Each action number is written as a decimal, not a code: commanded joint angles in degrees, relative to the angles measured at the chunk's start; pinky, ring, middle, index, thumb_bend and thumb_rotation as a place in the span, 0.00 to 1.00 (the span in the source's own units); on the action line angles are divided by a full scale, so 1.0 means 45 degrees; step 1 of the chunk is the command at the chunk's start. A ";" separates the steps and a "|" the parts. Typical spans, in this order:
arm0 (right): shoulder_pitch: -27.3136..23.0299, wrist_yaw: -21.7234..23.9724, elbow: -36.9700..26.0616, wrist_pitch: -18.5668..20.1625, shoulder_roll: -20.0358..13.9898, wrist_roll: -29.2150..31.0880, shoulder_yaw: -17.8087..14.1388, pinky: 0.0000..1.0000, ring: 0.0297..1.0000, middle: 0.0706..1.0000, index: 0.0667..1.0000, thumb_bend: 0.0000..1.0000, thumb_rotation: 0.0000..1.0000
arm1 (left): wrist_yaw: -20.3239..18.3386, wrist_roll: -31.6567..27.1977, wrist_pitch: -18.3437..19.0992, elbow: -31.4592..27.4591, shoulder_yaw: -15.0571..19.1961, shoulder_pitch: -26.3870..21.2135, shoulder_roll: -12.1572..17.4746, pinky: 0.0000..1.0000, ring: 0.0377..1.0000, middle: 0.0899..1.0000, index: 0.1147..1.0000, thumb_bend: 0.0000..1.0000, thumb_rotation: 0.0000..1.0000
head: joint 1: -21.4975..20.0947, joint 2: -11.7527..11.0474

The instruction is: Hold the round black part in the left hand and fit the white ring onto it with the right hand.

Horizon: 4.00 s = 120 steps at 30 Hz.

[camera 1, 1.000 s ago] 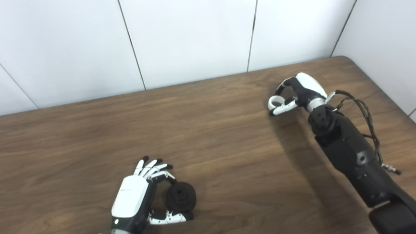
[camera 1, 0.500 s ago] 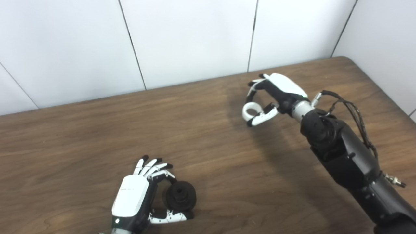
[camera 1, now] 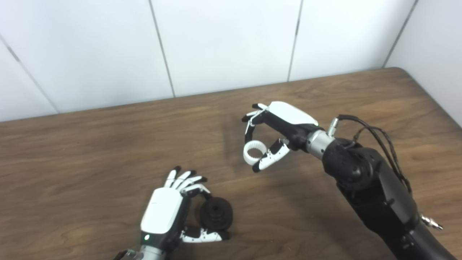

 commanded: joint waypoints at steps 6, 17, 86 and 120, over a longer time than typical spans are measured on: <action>-0.0101 0.0797 -0.1262 0.0018 0.0746 -0.0161 0.0345 1.00 1.00 0.84 0.45 0.52 0.13 | 0.0292 0.0299 0.0226 0.0387 -0.0271 0.0094 -0.0394 1.00 0.89 0.78 0.42 0.52 0.05 | 0.0584 0.0230; -0.0123 0.1695 -0.1956 -0.0004 0.1132 -0.0360 0.0576 1.00 1.00 0.85 0.45 0.52 0.13 | 0.0194 0.0612 0.0644 0.0275 -0.0460 -0.0092 -0.0644 1.00 0.90 0.78 0.42 0.52 0.05 | 0.1140 0.0807; 0.0742 0.1352 -0.0800 -0.0598 0.0928 0.0115 0.1076 1.00 1.00 0.84 0.45 0.52 0.13 | -0.0287 0.0461 0.1428 -0.0309 -0.0709 -0.0413 -0.0704 1.00 0.90 0.78 0.42 0.52 0.05 | 0.1162 0.1885; 0.1100 0.0918 -0.0688 -0.0740 0.1105 0.0180 0.1463 1.00 1.00 0.84 0.45 0.52 0.13 | -0.0242 0.0541 0.1427 -0.0281 -0.0822 -0.0423 -0.0802 1.00 0.90 0.78 0.42 0.52 0.05 | 0.1239 0.1935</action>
